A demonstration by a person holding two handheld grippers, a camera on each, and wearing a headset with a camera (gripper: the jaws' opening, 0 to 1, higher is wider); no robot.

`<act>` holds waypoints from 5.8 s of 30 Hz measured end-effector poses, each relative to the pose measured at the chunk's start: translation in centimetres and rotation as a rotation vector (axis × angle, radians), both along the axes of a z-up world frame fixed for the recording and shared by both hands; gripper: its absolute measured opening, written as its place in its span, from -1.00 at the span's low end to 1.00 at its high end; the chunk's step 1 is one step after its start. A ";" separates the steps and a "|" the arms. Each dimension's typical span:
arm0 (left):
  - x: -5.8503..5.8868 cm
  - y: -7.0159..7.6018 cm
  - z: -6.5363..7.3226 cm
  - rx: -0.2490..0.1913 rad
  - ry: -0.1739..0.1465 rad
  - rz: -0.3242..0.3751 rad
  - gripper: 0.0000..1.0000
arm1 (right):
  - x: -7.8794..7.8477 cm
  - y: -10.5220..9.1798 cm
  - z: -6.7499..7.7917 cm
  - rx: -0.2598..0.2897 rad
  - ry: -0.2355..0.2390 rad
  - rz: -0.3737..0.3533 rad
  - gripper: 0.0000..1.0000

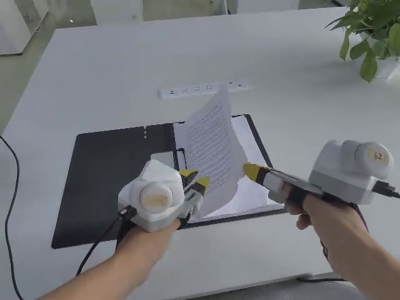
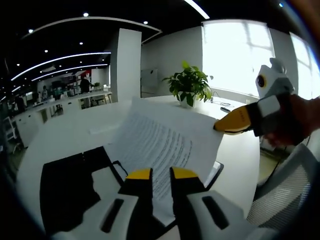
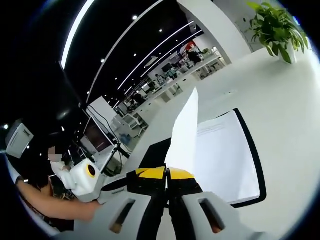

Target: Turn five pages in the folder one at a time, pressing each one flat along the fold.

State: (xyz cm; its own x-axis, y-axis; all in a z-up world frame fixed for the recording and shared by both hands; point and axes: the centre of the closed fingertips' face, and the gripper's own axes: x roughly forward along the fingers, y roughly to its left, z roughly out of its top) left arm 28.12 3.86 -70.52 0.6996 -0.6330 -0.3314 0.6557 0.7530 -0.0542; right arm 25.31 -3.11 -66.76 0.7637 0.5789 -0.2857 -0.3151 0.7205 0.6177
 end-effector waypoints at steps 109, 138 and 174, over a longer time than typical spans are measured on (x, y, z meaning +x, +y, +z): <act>-0.5 13.8 -11.0 0.181 0.143 0.162 -0.77 | 5.0 11.7 -10.7 0.004 0.199 0.196 -0.95; -0.2 13.4 -11.3 0.192 0.146 0.164 -0.77 | 17.8 8.4 -13.6 0.279 0.427 -0.042 -1.00; 0.0 13.6 -11.3 0.195 0.129 0.156 -0.77 | 25.7 7.8 -14.0 0.340 0.407 -0.174 -1.00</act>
State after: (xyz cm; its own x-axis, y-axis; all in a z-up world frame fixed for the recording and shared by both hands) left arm 28.14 17.44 -81.85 0.7278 -0.4361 -0.5292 0.5278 0.8490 0.0262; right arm 51.03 4.73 -80.75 0.7235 0.5650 -0.3966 0.1032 0.4796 0.8714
